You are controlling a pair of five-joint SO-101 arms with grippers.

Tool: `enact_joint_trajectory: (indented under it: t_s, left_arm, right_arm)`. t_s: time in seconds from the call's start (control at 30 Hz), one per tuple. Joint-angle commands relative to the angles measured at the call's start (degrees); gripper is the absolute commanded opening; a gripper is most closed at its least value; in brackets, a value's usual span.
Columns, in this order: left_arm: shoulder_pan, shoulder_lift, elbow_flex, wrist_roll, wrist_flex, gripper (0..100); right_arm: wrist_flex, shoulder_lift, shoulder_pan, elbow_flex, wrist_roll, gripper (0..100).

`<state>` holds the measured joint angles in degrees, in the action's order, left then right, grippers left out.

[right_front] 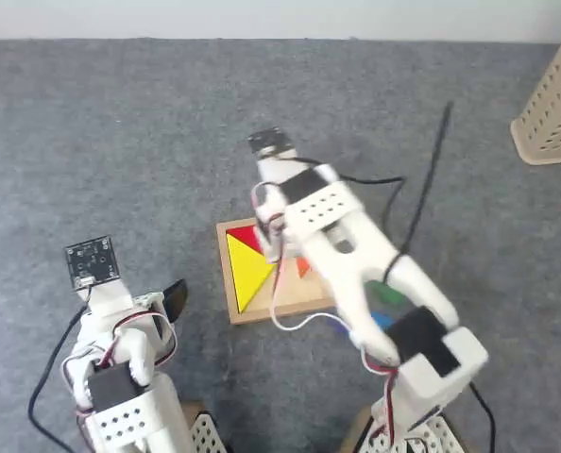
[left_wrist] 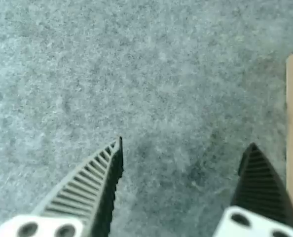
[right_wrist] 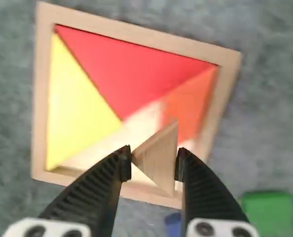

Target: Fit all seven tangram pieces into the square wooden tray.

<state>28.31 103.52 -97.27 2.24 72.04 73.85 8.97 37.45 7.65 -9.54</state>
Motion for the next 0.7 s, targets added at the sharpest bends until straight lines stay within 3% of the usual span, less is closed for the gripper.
enact_joint_trajectory:
  t_s: [0.0, 0.3, 0.53, 0.67]
  left_arm:
    - [0.3, 0.8, 0.7, -0.1, 0.4, 35]
    - [0.3, 0.8, 0.7, -0.1, 0.4, 35]
    - [0.3, 0.8, 0.7, -0.1, 0.4, 35]
    - [0.3, 0.8, 0.7, -0.1, 0.4, 35]
  right_arm:
    - [-0.9, 3.4, 1.9, -6.8, -4.8, 12.3]
    - [-1.5, 9.9, 1.9, -10.1, -13.5, 12.8]
    - [-1.0, 10.0, 2.2, -10.2, -13.0, 24.8]
    - [-0.8, 10.0, 2.2, -10.2, -12.9, 25.7]
